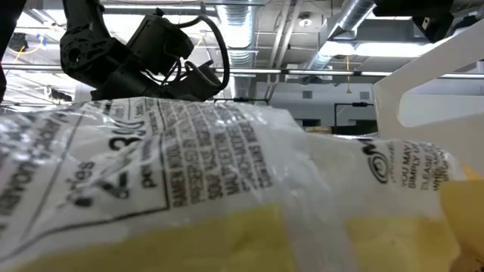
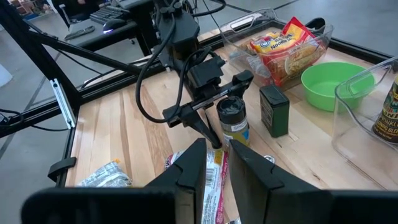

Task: Pick & Place Food Item
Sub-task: Put the transparent spice bottle in the right transparent bin

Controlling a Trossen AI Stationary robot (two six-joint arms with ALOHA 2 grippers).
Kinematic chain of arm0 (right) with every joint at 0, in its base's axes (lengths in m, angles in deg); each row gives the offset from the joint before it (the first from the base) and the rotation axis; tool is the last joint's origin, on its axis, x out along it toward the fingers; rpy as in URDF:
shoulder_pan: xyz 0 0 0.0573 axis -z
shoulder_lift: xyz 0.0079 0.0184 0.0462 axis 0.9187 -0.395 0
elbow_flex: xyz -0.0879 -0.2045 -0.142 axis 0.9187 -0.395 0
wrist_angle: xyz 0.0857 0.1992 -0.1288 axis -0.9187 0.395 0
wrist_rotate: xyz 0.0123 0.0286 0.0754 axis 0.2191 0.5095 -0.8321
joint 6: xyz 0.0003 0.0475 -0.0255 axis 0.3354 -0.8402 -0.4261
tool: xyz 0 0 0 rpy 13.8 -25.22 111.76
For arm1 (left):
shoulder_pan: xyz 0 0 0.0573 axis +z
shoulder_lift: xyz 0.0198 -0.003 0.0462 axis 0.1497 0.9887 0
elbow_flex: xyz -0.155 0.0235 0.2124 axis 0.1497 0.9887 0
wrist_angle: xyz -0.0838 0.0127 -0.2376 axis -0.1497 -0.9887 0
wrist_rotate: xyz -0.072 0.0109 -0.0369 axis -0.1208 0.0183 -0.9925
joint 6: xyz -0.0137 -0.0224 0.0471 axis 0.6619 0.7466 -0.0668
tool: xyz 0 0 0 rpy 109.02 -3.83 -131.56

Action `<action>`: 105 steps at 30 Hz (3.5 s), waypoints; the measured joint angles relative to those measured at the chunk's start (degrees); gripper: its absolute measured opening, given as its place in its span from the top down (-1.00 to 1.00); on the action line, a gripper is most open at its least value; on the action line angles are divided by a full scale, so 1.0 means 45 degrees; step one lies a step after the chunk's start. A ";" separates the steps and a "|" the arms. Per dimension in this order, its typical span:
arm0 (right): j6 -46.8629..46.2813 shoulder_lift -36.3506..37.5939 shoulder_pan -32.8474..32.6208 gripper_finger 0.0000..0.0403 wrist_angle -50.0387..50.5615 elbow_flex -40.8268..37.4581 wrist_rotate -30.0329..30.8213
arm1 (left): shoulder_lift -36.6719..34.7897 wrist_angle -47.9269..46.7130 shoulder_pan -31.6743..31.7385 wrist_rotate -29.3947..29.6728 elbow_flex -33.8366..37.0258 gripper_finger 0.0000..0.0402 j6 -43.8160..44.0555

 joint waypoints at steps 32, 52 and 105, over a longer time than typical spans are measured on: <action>0.0099 0.0000 0.0000 0.69 0.0000 0.0000 0.0005 | 0.0011 0.0273 0.0223 0.0335 0.0001 -0.48 0.0238; 0.0105 0.0010 -0.0005 0.69 0.0209 0.0005 0.0013 | 0.1811 0.0567 0.0272 0.0296 -0.1088 -0.48 0.0110; 0.0097 0.0005 0.0005 0.69 0.0229 0.0005 0.0010 | 0.1511 0.0365 0.0432 0.0321 -0.1044 0.11 -0.0144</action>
